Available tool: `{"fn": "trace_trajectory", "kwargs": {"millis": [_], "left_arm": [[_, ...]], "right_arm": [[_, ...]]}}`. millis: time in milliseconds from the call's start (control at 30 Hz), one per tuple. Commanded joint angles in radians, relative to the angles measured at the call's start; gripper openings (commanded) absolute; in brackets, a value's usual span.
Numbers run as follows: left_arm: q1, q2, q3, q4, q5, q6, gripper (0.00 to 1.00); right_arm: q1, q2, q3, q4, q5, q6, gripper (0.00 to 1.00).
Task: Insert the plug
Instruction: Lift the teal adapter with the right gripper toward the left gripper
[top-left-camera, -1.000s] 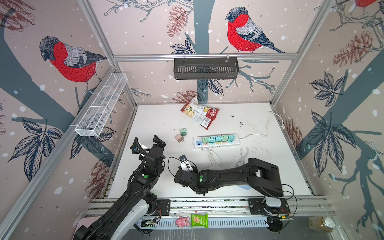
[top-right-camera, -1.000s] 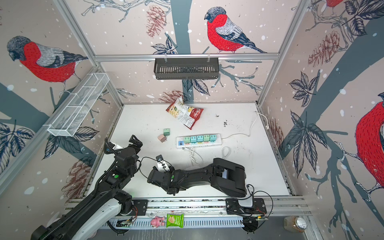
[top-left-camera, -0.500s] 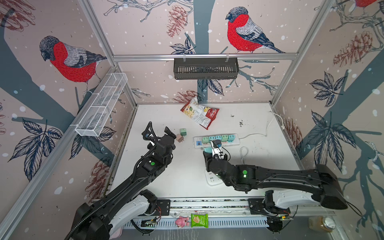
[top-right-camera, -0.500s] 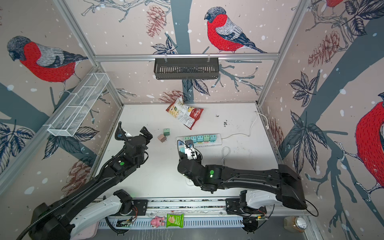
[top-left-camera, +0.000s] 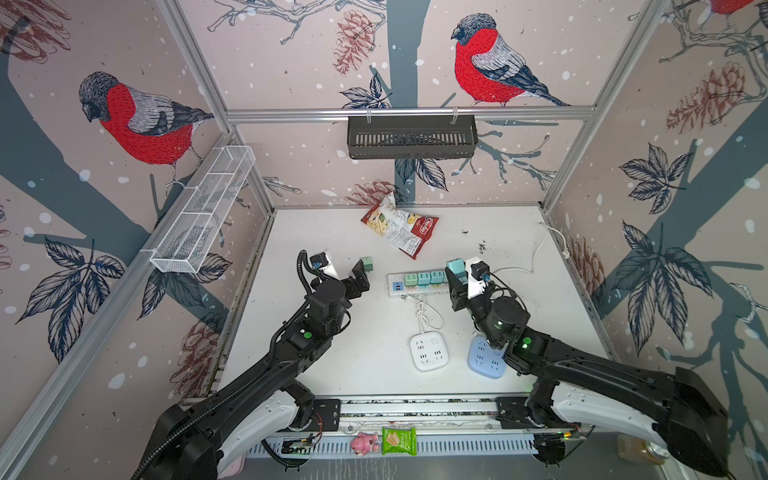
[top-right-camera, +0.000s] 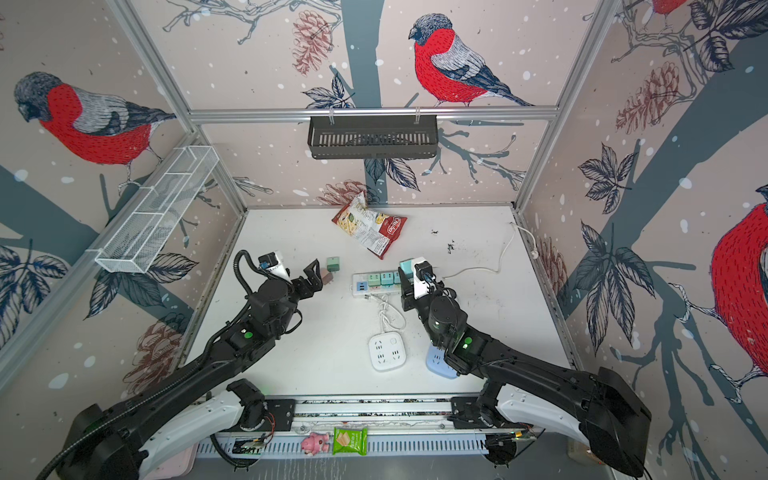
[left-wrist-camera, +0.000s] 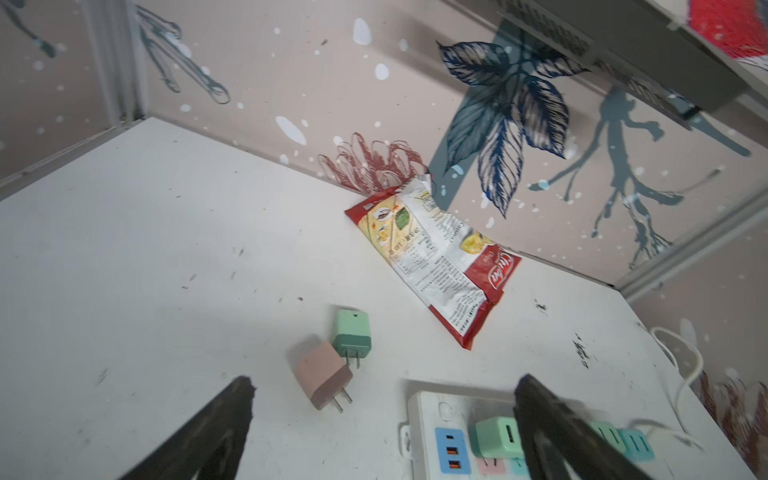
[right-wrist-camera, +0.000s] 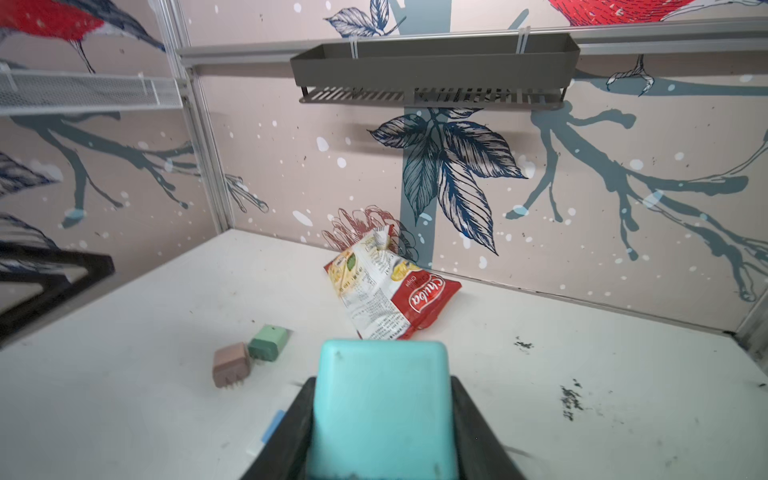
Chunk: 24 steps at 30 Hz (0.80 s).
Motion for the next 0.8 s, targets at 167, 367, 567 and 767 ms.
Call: {"fn": "trace_trajectory", "kwargs": {"millis": [167,367,567,767], "left_arm": [[-0.003,-0.004,-0.112,0.334,0.515,0.287,0.97],[-0.028,0.011,-0.130,0.406,0.695,0.357,0.92],[-0.076,0.019,-0.106,0.375,0.729,0.416,0.88],[-0.083,0.050,-0.077,0.367,0.840,0.412,0.85]], "right_arm": [[-0.115,-0.169,-0.264,0.337,-0.281,-0.177,0.02],[-0.113,-0.238,-0.441,0.562,-0.450,-0.358,0.02],[-0.107,-0.190,-0.444,0.545,-0.487,-0.415,0.02],[-0.105,-0.199,-0.437,0.494,-0.469,-0.422,0.02]]}}
